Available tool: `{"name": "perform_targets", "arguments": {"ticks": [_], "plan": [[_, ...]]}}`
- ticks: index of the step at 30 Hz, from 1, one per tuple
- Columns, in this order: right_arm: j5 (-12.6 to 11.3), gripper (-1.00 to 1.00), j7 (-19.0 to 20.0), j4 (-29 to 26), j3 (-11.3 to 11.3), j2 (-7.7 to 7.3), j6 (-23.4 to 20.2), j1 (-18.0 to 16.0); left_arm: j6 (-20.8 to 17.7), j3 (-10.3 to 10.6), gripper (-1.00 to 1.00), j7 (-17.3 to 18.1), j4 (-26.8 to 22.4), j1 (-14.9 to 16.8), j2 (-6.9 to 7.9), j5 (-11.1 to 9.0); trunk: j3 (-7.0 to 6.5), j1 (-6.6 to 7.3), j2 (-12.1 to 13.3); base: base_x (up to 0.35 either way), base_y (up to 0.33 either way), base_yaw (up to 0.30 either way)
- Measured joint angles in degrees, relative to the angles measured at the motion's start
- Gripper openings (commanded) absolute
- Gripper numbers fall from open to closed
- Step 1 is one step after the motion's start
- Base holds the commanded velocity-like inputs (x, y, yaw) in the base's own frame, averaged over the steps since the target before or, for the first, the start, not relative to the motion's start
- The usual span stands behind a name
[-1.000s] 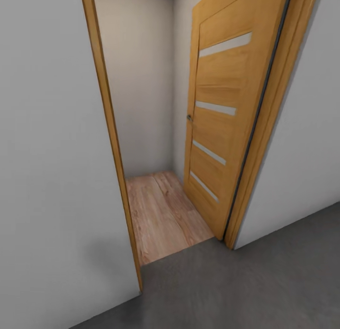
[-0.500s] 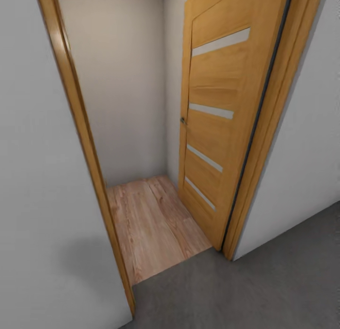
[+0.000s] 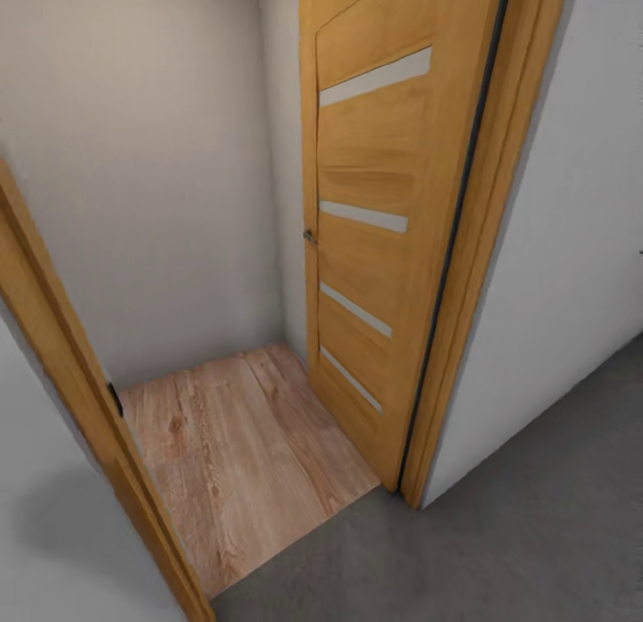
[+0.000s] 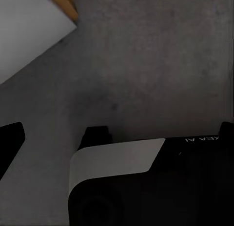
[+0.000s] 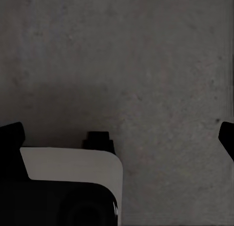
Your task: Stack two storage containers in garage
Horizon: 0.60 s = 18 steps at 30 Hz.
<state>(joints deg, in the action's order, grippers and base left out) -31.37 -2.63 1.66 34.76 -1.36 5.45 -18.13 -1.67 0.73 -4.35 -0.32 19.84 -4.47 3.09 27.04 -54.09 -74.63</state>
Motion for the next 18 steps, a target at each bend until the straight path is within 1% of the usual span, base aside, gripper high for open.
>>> {"name": "perform_targets", "arguments": {"ticks": [2, 6, 18], "plan": [[0.0, 1.00, 0.0, 0.0, 0.0, 0.00, 0.0, 0.0, 0.0, 0.0, 1.00, 0.0, 0.0, 0.0, -0.05, 0.0, -0.05, -0.01, 0.0, 0.155, 0.000, -0.112], [0.0, 1.00, 0.0, 0.0, 0.0, 0.00, 0.0, 0.0, 0.0, 0.0, 1.00, 0.0, 0.0, 0.0, -0.01, -0.1, -0.09, -0.02, 0.0, 0.036, 0.000, -0.105], [0.0, 1.00, 0.0, 0.0, 0.0, 0.00, 0.0, 0.0, 0.0, 0.0, 1.00, 0.0, 0.0, 0.0, 0.00, -0.1, -0.36, -0.03, 0.0, 0.002, 0.000, -0.224]]}}
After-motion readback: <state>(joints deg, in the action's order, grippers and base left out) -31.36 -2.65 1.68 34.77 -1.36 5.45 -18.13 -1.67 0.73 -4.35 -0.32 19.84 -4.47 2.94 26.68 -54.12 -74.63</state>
